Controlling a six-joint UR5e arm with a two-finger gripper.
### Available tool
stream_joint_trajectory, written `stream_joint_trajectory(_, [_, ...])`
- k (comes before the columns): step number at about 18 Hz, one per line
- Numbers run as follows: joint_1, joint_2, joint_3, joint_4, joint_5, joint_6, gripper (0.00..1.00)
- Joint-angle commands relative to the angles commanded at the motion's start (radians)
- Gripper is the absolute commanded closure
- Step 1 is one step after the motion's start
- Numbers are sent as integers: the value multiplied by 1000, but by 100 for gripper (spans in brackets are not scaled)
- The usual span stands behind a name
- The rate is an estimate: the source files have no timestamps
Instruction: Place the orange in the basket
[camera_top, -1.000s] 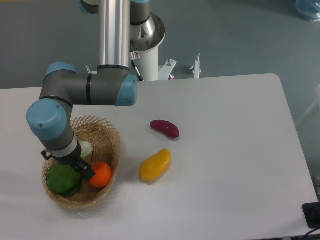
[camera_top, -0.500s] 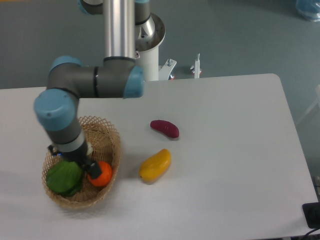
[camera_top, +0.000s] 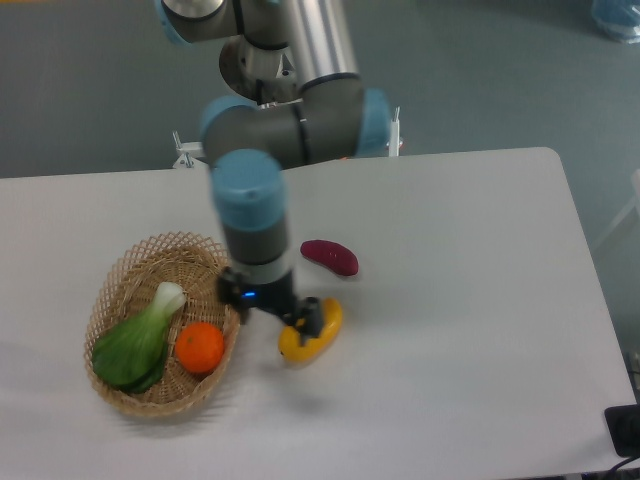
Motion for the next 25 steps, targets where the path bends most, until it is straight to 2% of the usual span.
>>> stream_joint_trajectory(4, [117, -9, 31, -6, -8, 136, 0])
stream_joint_trajectory(11, [233, -20, 35, -21, -5, 379, 0])
stream_joint_trajectory(14, [265, -38, 60, -31, -6, 433, 0])
stream_joint_trajectory(17, [278, -41, 92, -148, -5, 531, 0])
stream_joint_trajectory(18, [279, -41, 97, -159, -5, 531, 0])
stream_joint_trajectory(25, [276, -40, 85, -150, -5, 531, 0])
